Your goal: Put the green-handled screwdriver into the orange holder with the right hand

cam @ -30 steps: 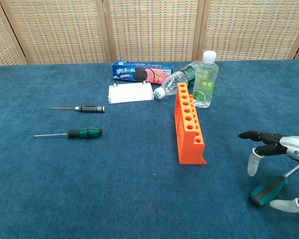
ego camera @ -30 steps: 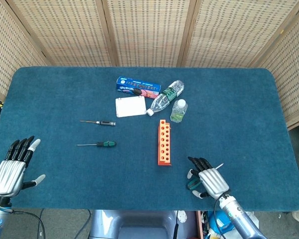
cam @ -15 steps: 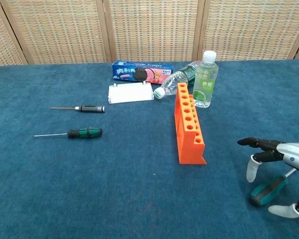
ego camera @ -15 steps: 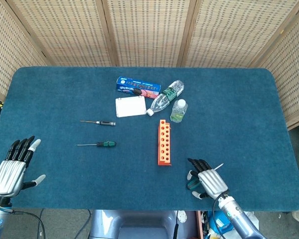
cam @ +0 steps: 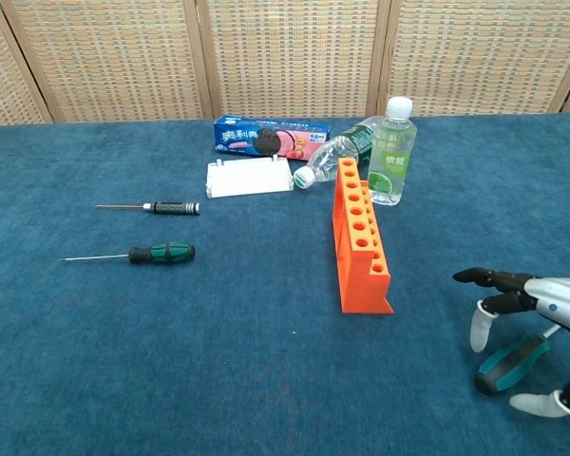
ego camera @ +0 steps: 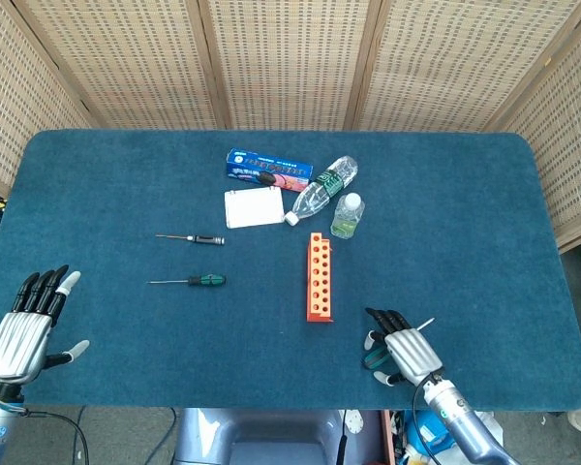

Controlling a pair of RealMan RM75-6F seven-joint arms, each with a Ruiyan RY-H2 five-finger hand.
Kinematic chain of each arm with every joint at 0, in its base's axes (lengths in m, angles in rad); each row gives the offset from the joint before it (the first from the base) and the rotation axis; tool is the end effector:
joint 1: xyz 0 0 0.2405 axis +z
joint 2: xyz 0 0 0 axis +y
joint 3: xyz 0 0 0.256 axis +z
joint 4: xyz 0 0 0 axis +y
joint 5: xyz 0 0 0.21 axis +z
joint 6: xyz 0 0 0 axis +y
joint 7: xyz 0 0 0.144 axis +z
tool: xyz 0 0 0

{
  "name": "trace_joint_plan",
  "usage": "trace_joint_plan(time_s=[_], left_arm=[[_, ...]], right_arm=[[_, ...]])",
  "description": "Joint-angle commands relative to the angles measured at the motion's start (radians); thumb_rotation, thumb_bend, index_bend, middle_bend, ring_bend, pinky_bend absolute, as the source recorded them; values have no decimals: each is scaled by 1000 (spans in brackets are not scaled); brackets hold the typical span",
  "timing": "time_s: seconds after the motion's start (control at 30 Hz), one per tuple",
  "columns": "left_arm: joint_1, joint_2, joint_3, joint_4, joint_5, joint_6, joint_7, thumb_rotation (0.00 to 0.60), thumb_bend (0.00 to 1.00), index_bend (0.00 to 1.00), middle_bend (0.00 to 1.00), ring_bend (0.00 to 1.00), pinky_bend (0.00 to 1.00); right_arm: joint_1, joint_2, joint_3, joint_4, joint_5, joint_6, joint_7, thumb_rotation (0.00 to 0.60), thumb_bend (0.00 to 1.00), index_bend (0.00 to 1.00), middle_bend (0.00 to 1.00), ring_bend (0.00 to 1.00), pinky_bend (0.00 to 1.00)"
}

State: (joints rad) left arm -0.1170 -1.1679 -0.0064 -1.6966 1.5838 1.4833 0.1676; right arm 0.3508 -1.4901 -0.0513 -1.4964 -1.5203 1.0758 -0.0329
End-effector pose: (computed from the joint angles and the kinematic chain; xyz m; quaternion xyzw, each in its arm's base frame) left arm -0.2753 0.1782 0.1271 -0.6424 -0.3581 -0.3918 0.5528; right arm -0.2479 -0.2102 -0.0190 0.7296 -0.4702 0.3502 0.3521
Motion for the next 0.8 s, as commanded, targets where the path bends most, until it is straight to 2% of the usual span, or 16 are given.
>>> trace_joint_plan(time_s=[0.03, 0.47, 0.8], left_arm=[[0, 0, 0, 0, 0, 0, 0, 600, 0, 0, 0, 0, 0], [-1, -5, 2, 1, 3, -2, 11, 600, 0, 0, 0, 0, 0], [0, -1, 2, -2, 6, 3, 3, 600, 0, 0, 0, 0, 0]], right_arm=[[1, -2, -1, 4, 2, -3, 2, 600, 194, 412, 0, 0, 0], [8, -19, -4, 42, 11, -18, 17, 600, 195, 440, 0, 0, 0], [17, -16, -2, 27, 17, -25, 0, 600, 195, 464, 0, 0, 0]])
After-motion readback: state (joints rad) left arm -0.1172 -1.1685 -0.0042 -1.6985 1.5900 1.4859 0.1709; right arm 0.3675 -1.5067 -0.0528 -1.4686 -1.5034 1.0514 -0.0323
